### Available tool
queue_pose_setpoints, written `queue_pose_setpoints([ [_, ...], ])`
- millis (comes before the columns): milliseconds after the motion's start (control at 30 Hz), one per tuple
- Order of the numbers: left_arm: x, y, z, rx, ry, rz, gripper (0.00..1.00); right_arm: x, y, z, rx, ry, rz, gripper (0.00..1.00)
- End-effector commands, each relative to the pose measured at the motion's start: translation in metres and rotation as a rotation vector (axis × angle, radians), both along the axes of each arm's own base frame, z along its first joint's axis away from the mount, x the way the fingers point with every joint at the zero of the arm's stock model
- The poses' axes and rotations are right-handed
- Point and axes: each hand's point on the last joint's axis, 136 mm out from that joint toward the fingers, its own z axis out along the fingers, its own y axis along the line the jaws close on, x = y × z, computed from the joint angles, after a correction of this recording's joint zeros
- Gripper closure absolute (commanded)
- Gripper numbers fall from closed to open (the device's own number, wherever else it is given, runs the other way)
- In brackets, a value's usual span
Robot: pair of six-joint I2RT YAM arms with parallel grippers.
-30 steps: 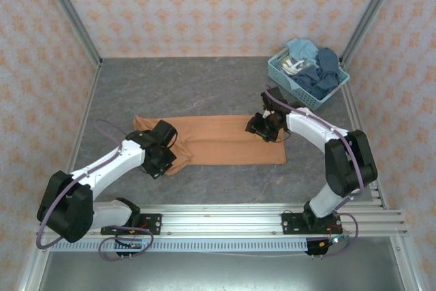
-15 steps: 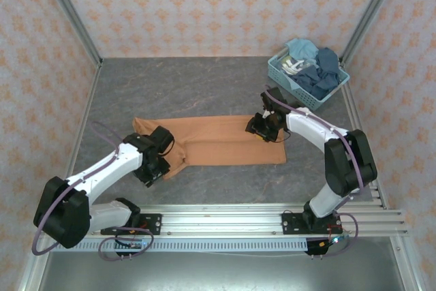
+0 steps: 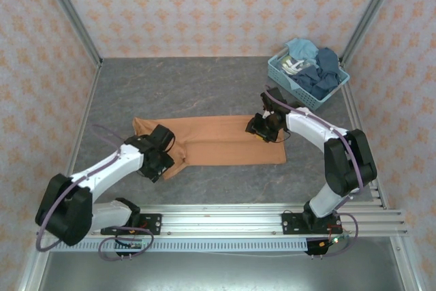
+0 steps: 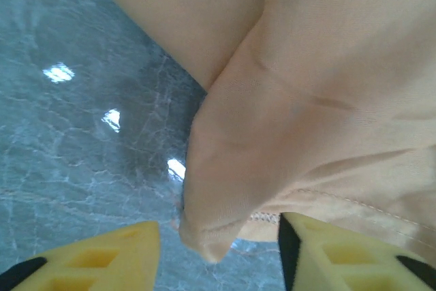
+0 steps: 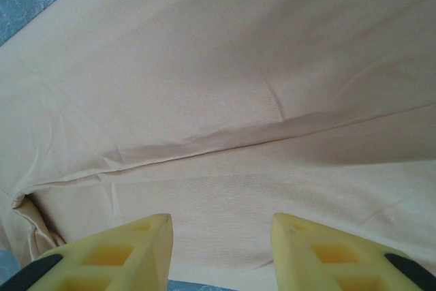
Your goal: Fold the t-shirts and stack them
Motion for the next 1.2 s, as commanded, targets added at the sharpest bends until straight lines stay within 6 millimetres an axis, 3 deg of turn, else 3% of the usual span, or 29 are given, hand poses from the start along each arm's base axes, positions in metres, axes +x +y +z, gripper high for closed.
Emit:
queue_pose_setpoints([
  [0, 0.0, 0.001, -0.012, 0.016, 0.037, -0.011, 0.58, 0.0, 0.0, 0.004, -0.01, 0.002, 0.002, 0.58],
  [100, 0.0, 0.006, -0.021, 0.048, 0.047, -0.018, 0.79, -0.001, -0.001, 0.004, -0.01, 0.0, -0.001, 0.58],
  [200, 0.006, 0.017, -0.01, 0.117, 0.029, -0.031, 1.0, -0.001, -0.001, 0.004, -0.011, -0.003, -0.002, 0.58],
  [500, 0.033, 0.046, 0.065, 0.245, -0.105, -0.093, 1.0, 0.001, -0.002, 0.003, -0.021, -0.005, -0.005, 0.58],
  [700, 0.051, 0.065, 0.086, 0.301, -0.134, -0.123, 1.0, 0.004, -0.001, 0.004, -0.021, -0.005, 0.001, 0.58],
  [833, 0.062, 0.075, 0.084, 0.292, -0.138, -0.108, 1.0, 0.005, 0.0, 0.004, -0.02, -0.004, 0.002, 0.58],
  [1033, 0.068, 0.092, 0.057, 0.287, -0.053, -0.085, 1.0, 0.003, -0.001, 0.004, -0.023, -0.002, 0.003, 0.58],
  [1167, 0.077, 0.109, 0.041, 0.308, -0.014, -0.065, 0.9, 0.001, -0.003, 0.003, -0.028, -0.002, 0.001, 0.58],
])
